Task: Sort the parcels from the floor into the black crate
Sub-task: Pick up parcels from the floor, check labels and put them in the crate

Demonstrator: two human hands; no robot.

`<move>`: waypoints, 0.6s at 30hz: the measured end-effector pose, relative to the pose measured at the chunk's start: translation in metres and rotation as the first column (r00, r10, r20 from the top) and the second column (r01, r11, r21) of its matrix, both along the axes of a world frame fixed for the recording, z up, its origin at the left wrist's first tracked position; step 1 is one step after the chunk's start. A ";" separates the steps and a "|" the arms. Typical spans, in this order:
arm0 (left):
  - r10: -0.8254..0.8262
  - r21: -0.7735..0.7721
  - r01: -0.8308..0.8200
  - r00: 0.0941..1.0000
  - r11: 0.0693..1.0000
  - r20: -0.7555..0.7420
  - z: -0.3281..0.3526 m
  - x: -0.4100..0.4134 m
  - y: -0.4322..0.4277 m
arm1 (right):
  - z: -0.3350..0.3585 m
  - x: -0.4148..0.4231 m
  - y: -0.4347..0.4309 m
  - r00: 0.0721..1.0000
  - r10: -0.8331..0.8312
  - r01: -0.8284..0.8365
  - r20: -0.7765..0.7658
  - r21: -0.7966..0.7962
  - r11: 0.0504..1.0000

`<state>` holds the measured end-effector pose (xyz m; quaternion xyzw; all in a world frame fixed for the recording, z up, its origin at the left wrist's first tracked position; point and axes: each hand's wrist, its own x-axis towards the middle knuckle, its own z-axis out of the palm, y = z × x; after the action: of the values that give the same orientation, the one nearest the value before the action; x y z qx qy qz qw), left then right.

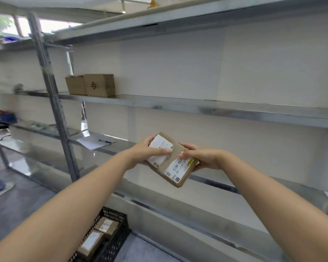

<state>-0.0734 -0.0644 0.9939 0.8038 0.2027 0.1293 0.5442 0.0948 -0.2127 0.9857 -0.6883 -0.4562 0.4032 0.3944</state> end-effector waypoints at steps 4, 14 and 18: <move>0.082 -0.112 -0.092 0.992 0.989 -0.095 -0.006 -0.030 0.023 | -0.005 -0.020 0.027 0.973 -0.161 0.194 -0.164 0.207 0.959; 0.214 -0.561 -0.117 0.971 0.819 0.110 -0.027 -0.032 0.043 | -0.031 -0.076 0.093 0.816 -0.129 0.365 -0.563 0.329 0.871; 0.234 -0.366 -0.182 0.967 0.913 0.104 -0.021 -0.051 0.079 | -0.019 -0.080 0.109 0.871 -0.151 0.323 -0.467 0.315 0.893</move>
<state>-0.1248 0.0142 0.9727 0.6551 0.2668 0.2064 0.6761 0.0150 -0.1037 0.9662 -0.5432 -0.3379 0.3955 0.6590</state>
